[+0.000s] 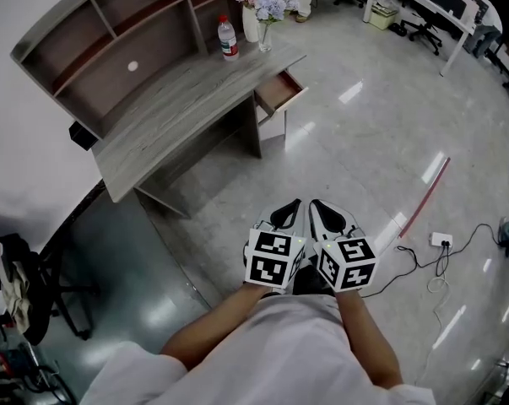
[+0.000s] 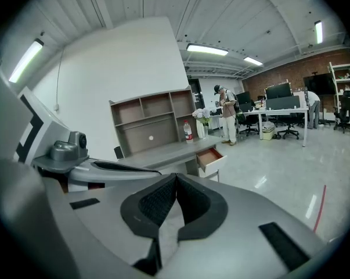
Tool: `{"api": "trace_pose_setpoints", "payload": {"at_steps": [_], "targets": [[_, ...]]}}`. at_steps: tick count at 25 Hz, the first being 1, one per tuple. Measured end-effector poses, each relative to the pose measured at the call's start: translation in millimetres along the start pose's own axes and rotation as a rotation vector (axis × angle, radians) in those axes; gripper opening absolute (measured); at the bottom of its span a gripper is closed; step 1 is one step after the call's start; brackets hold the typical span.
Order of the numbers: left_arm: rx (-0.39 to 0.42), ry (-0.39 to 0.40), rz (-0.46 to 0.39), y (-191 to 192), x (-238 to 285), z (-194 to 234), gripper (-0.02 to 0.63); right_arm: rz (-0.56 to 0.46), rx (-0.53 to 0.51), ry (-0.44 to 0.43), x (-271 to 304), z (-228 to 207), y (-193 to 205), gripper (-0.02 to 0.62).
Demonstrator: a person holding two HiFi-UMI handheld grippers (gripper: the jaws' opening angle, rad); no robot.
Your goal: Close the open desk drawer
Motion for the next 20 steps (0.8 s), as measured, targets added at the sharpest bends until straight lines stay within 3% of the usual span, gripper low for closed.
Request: {"api": "trace_pose_setpoints", "payload": {"at_steps": [7,20], "targets": [[0.002,-0.026,0.007,-1,20,13,0.005,-0.003,0.007,-0.024,22,-11,0,0.002],[-0.006,-0.075,0.035,-22,129,41,0.005,0.007,0.060,-0.049,102,-99,-19,0.002]]}}
Point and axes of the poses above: the fingertips, and each gripper's own axes: x forward along the fingers, z to its left, y out of its underside, the point moved 5 cm from there along -x, backward along the fingers, and after that the axes turned 15 degrees about -z, right-handed, at the moved point
